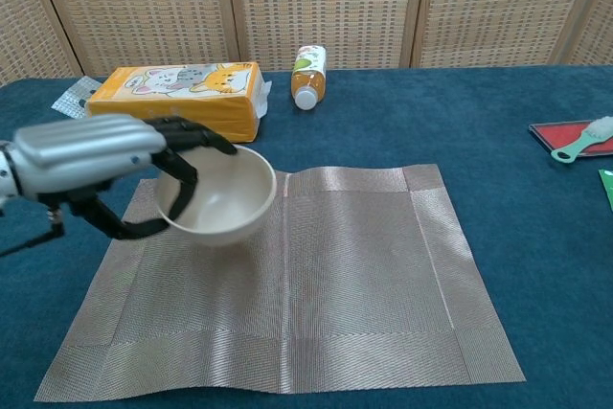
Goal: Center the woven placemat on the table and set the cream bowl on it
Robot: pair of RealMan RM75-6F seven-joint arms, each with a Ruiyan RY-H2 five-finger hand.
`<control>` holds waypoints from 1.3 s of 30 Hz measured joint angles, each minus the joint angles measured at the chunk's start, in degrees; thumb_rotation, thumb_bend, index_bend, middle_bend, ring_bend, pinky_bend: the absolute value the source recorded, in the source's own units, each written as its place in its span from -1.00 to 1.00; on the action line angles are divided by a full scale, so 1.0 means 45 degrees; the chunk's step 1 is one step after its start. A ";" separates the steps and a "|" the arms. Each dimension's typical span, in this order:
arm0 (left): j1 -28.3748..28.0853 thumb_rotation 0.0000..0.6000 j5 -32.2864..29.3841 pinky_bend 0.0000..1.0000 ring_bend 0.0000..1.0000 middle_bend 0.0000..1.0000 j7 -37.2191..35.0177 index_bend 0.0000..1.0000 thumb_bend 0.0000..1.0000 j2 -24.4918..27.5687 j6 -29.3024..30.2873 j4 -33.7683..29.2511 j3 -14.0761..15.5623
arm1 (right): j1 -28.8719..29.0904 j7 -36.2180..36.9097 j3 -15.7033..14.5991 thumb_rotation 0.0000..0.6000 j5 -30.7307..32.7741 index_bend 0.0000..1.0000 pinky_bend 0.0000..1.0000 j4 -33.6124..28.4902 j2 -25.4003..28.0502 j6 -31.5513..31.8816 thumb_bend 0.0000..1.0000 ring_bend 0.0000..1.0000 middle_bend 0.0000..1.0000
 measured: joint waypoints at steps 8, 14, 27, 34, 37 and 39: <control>-0.0550 1.00 -0.1000 -1.00 -1.00 -1.00 0.1547 0.48 0.04 -0.1133 -0.1141 0.0031 -0.0240 | -0.0022 0.0193 0.0067 1.00 0.0118 -1.00 -1.00 0.0044 0.0073 0.0022 -1.00 -1.00 -1.00; -0.0632 1.00 -0.1548 -1.00 -1.00 -1.00 0.2125 -0.69 -0.85 -0.1375 -0.1320 0.0154 -0.0414 | -0.0013 0.0249 0.0090 1.00 0.0160 -1.00 -1.00 0.0047 0.0099 -0.0005 -1.00 -1.00 -1.00; 0.0033 1.00 -0.2744 -1.00 -1.00 -1.00 0.2609 -1.00 -1.00 0.0276 -0.0118 -0.1563 -0.0959 | -0.0020 0.0148 0.0079 1.00 0.0089 -1.00 -1.00 -0.0001 0.0085 0.0033 -1.00 -1.00 -1.00; 0.1931 1.00 -0.3612 -1.00 -1.00 -1.00 0.3387 -1.00 -1.00 0.2008 0.3230 -0.3225 -0.1373 | -0.0043 -0.0407 0.0198 1.00 0.0145 -1.00 -1.00 0.0168 -0.0031 0.0177 -1.00 -1.00 -1.00; 0.3200 1.00 -0.4409 -1.00 -1.00 -1.00 0.4029 -1.00 -1.00 0.2753 0.4756 -0.4209 -0.1360 | -0.0025 -0.0673 0.0282 1.00 0.0353 -1.00 -1.00 0.0313 -0.0137 0.0127 -1.00 -1.00 -1.00; 0.4073 1.00 -0.4923 -1.00 -1.00 -1.00 0.4408 -1.00 -1.00 0.3230 0.5632 -0.4866 -0.1236 | -0.0002 -0.0782 0.0333 1.00 0.0478 -1.00 -1.00 0.0414 -0.0191 0.0063 -1.00 -1.00 -1.00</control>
